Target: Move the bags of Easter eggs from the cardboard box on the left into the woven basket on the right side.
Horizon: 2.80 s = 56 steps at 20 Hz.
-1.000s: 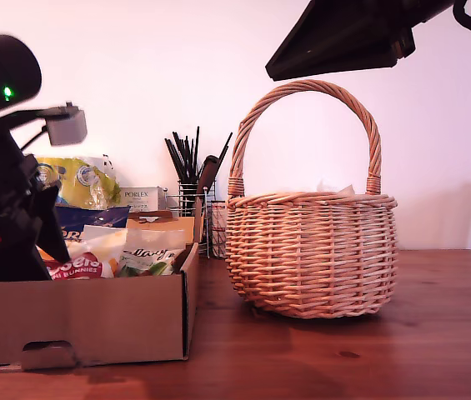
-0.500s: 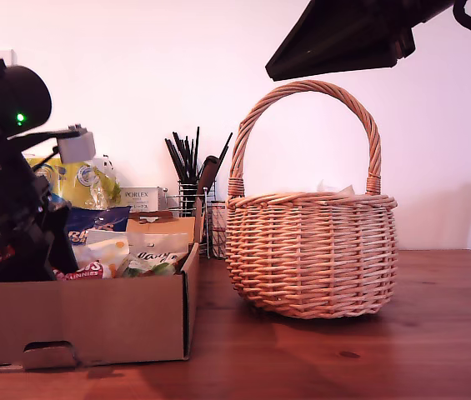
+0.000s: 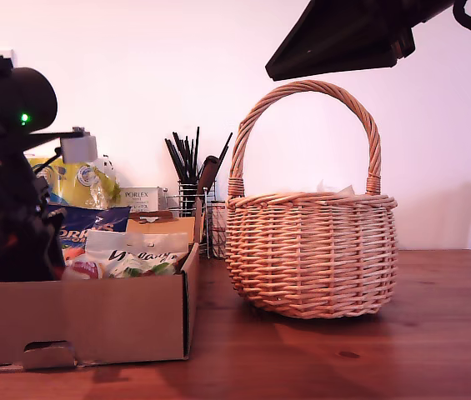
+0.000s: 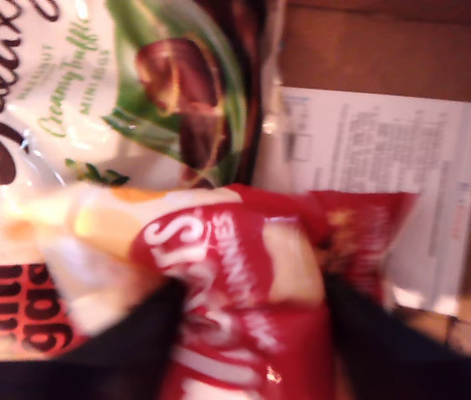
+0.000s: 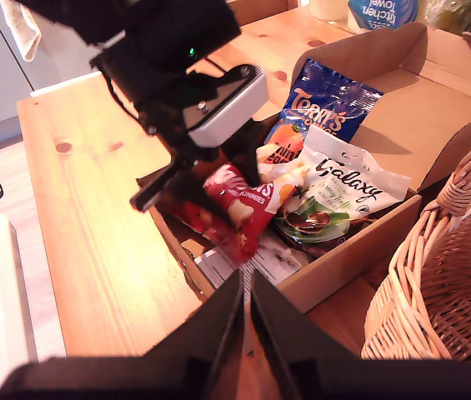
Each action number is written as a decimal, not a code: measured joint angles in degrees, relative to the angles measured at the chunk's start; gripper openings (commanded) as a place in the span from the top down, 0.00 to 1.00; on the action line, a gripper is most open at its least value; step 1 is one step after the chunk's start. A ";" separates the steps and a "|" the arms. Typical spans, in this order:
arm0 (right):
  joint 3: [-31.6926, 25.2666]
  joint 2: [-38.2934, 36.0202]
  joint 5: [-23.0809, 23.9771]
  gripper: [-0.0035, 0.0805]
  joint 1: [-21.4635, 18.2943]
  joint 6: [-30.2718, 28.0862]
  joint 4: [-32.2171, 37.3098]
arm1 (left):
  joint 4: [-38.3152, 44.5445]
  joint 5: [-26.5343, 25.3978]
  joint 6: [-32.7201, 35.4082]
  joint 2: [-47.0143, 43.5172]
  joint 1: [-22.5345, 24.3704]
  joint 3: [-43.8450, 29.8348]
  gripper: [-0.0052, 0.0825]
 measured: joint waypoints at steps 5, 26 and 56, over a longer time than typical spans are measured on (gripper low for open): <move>0.00 0.00 0.00 0.97 0.00 0.00 0.00 | -4.50 -0.48 -2.73 0.07 0.09 2.60 0.77; 0.00 -0.04 0.22 0.97 -0.76 0.00 -0.61 | -7.82 14.10 -11.15 -16.96 -1.20 7.54 0.80; 0.07 -16.72 0.48 0.97 -12.04 -1.36 -24.04 | 59.65 -6.86 -27.82 8.15 -26.99 7.61 0.80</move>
